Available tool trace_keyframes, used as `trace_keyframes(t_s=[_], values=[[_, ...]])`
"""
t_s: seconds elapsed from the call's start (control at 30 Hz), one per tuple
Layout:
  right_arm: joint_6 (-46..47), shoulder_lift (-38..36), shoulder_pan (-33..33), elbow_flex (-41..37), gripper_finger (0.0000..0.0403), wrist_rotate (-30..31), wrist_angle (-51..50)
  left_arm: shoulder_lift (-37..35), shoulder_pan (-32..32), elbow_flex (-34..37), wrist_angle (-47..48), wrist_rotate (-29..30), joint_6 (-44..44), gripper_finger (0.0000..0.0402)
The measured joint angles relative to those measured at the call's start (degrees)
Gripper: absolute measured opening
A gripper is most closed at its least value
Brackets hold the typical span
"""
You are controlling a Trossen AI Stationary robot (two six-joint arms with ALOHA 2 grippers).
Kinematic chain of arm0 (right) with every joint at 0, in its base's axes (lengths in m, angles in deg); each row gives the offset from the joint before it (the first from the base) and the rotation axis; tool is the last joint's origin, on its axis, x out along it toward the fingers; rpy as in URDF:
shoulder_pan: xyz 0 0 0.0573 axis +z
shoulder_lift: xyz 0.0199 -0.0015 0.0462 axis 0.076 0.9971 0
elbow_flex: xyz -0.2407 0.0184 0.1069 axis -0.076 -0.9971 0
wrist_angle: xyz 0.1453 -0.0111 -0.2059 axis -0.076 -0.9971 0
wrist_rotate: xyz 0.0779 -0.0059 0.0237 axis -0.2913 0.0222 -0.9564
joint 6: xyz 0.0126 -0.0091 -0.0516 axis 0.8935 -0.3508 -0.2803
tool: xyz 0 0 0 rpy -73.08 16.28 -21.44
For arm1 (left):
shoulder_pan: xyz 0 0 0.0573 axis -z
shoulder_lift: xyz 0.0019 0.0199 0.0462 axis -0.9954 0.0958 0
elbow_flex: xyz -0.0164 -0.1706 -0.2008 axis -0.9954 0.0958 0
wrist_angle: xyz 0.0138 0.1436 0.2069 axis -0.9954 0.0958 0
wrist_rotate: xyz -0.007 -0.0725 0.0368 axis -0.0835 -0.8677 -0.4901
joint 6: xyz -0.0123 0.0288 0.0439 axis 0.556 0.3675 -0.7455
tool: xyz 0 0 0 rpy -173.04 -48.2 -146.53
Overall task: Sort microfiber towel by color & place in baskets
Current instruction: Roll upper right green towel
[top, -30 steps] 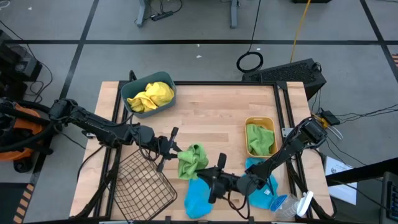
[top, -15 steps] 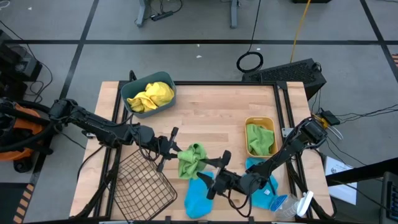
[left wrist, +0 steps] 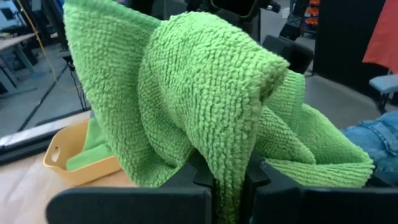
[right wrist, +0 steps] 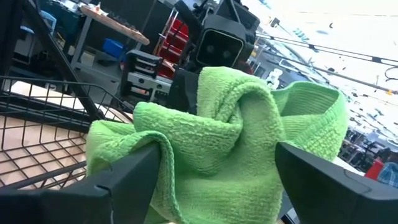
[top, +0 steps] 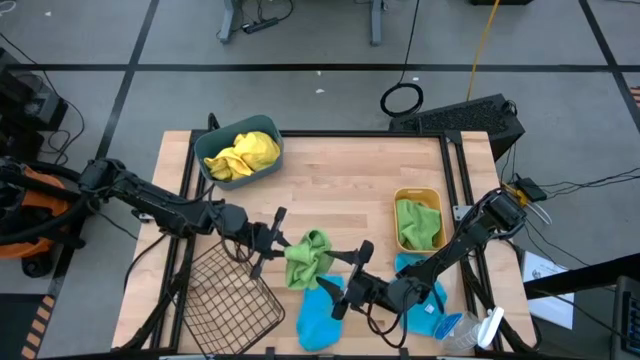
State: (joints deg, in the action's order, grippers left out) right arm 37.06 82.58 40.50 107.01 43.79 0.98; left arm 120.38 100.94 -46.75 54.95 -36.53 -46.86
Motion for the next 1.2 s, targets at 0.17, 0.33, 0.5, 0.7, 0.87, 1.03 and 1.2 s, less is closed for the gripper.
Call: trace_keyframes(t_s=[0.17,0.33,0.5,0.7,0.87,1.03,1.2], values=[[-0.6,0.0,-0.2,0.0,0.0309,0.0,0.8,0.4,1.0,0.0,0.0,-0.1,-1.9,0.0020],[-0.2,0.0,-0.7,0.0,0.0309,-0.5,2.3,0.4,1.7,0.0,-0.1,-0.2,-4.3,0.0020],[2.1,0.0,-0.7,0.0,0.0309,-0.6,2.0,0.4,2.1,0.0,-0.4,-0.3,-4.7,0.0020],[5.5,0.0,-0.9,0.0,0.0309,-5.1,0.8,0.4,2.1,0.0,-1.1,-0.1,-4.8,0.0020],[9.6,0.0,-1.7,0.0,0.0292,-6.9,-1.4,0.4,2.4,0.0,-1.7,0.1,-5.8,0.0020],[11.6,0.0,-2.7,0.0,0.0214,-9.8,-2.1,0.4,2.9,0.0,-1.5,0.0,-5.8,0.0020],[11.1,0.0,-2.8,0.0,0.0087,-13.8,-3.0,0.4,2.9,0.0,-1.4,0.0,-5.7,0.0020]])
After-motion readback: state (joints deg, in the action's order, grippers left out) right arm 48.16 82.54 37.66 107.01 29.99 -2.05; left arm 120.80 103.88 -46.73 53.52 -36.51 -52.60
